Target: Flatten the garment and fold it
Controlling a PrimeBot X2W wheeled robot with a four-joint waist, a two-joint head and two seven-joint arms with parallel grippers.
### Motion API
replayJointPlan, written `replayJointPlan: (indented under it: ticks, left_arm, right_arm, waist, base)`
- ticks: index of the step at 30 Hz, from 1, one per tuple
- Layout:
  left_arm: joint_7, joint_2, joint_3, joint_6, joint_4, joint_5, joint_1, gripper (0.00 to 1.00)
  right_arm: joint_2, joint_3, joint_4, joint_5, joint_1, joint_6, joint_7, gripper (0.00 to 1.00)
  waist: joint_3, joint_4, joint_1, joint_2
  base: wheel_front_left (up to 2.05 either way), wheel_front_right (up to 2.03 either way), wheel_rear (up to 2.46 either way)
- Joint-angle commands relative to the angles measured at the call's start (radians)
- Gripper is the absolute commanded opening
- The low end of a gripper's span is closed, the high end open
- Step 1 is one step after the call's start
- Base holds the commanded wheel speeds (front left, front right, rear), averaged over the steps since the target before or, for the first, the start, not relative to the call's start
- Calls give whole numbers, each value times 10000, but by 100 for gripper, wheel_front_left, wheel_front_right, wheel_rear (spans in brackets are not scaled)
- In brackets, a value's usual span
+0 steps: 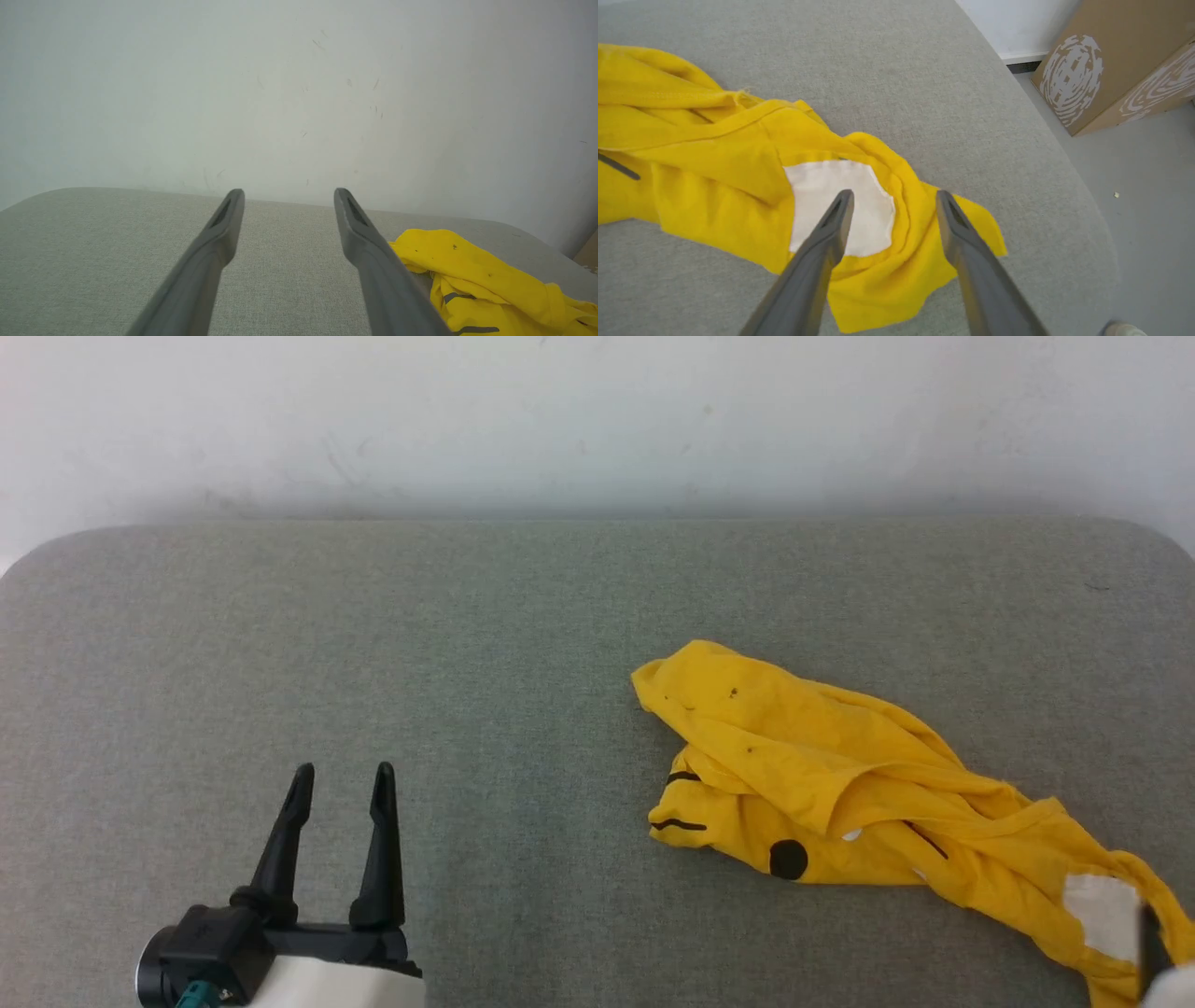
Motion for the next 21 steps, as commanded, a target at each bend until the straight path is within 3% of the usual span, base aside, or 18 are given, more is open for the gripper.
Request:
replayJointPlan:
  ticks: [1,7,12,21]
  left_arm:
    - [-47,-21,0,-50,43,49,-85,100]
    - [-47,-22,-98,-29,49,-14,-176,100]
    - [-47,-22,-129,25,32,-123,-256,100]
    - [-47,-22,-251,-3,126,-258,-493,100]
  right_arm:
    - [19,360,-38,106,-551,-7,-172,100]
    - [-1,2032,-982,-76,-1527,-7,121,100]
    - [-360,4167,-1528,263,-2336,-7,1100,100]
    - [-1709,6479,78,795,-3664,-7,2722,100]
  waist:
    - [-18,-27,1,-1]
    - [1,97,1,-1]
    - [189,424,1,-1]
    - [669,1189,1,-1]
  base:
    - [0,0,0]
    - [0,0,0]
    - [0,0,0]
    - [0,0,0]
